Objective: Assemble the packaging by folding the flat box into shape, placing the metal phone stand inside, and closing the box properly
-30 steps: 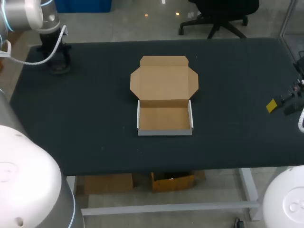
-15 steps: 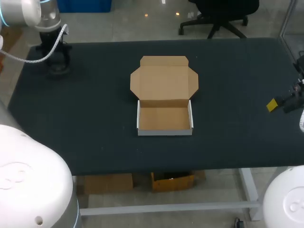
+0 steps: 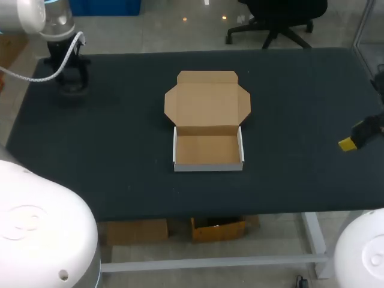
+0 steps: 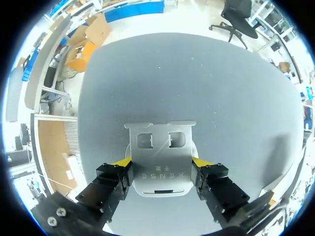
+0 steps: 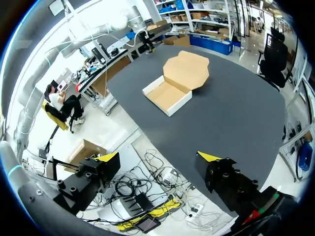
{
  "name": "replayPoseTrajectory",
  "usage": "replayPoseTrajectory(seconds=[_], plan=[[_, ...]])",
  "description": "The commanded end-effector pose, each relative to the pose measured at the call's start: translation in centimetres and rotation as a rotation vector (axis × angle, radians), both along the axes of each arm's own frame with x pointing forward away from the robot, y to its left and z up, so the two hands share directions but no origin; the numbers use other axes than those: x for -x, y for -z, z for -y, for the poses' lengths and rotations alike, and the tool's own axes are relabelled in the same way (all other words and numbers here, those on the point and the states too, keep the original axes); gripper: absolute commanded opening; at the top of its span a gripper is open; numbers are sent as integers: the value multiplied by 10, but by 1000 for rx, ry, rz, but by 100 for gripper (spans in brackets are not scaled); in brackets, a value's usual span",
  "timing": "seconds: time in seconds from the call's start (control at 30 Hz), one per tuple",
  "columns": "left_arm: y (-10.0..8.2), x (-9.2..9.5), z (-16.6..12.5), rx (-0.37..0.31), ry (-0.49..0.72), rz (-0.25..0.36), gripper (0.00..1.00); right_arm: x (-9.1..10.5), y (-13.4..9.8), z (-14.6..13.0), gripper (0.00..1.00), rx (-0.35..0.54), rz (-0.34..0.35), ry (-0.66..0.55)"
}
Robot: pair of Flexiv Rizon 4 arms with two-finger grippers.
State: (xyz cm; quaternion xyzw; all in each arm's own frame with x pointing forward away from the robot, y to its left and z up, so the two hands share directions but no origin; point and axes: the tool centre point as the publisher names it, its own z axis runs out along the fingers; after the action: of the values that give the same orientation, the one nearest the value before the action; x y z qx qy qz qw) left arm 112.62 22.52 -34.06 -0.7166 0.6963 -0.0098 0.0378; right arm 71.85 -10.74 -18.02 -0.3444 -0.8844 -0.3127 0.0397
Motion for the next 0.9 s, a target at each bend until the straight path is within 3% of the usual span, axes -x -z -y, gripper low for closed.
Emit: replayPoseTrajectory(seconds=[0.03,0.53,0.7,0.9], plan=[[-8,12,5,-16,13,69,0,18,-1,-3,100,33,66,-57],[-31,40,25,-72,93,14,0,18,-1,-4,100,45,46,-65],[-35,49,35,-76,125,3,0,23,9,11,100,29,171,-104],[-39,62,50,-93,153,-2,0,18,14,7,100,45,246,-206]])
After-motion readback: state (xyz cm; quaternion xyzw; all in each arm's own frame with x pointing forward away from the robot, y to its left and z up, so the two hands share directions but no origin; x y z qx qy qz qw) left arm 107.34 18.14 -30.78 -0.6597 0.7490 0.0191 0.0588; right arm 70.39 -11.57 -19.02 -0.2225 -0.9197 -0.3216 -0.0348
